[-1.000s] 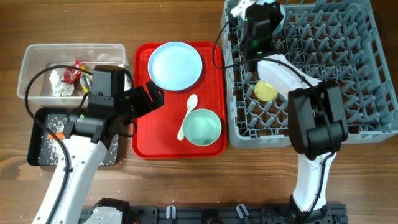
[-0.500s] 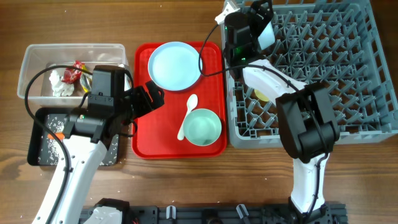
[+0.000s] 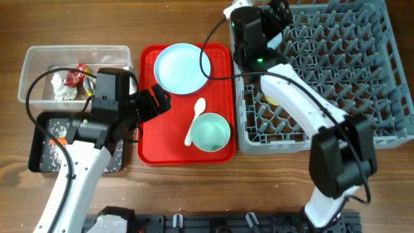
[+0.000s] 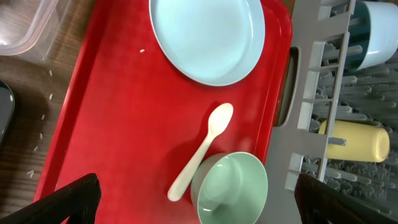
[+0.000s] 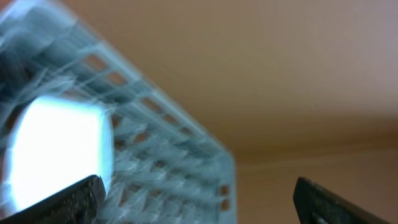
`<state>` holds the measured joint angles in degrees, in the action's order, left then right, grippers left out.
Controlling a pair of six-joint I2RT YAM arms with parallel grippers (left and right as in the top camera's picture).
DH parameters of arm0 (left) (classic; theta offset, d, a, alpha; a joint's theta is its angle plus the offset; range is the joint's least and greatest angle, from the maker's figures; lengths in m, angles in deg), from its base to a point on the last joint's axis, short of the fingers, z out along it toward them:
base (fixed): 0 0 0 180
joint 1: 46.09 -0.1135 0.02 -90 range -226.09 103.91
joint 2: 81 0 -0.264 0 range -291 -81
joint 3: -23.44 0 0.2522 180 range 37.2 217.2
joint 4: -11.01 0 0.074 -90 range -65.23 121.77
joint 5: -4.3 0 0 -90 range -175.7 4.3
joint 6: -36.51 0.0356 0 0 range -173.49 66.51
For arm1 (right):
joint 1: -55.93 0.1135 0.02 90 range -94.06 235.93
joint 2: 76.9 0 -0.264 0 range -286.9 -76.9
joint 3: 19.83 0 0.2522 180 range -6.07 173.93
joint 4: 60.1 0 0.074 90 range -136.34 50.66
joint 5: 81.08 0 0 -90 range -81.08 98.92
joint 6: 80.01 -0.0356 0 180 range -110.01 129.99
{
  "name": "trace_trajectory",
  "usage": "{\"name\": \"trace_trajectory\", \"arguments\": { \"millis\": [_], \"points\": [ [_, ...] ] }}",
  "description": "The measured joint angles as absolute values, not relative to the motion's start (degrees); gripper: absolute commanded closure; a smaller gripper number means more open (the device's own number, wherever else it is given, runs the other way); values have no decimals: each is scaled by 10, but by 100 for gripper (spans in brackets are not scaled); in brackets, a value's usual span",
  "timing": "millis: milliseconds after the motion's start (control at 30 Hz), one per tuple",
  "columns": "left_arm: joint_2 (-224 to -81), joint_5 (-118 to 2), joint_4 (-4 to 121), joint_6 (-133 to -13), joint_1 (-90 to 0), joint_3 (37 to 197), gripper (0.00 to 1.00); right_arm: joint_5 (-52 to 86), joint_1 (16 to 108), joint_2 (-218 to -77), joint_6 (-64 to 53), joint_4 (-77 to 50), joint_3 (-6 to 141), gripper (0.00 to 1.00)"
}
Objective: Sort waste into correct bins and load items into the dishwasher rack
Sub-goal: 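Release the bowl in the rack and move the right gripper to the plate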
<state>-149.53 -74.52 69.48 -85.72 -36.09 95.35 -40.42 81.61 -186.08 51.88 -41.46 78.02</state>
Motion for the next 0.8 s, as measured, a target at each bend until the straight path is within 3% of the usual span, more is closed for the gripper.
{"name": "trace_trajectory", "arguments": {
  "millis": [133, 167, 233, 267, 433, 800],
  "points": [
    [-1495, -745, 695, -857, -361, 954, 0, -294, 816, -1836, 365, -273, 778, 9],
    [-1495, -745, 695, -857, -361, 954, 0, -255, 816, -1832, 330, -257, 778, 14],
    [-1495, -745, 695, -857, -361, 954, 0, -144, 816, -1825, 246, -241, 778, 34],
    [-1495, -745, 695, -857, -361, 954, 0, -84, 816, -1823, 201, -241, 778, 35],
    [-1495, -745, 695, -857, -361, 954, 0, 79, 820, -1823, 46, -247, 778, 34],
    [-1495, -745, 695, -857, -361, 954, 0, 136, 851, -1823, -11, -210, 778, 29]
  ]
}}
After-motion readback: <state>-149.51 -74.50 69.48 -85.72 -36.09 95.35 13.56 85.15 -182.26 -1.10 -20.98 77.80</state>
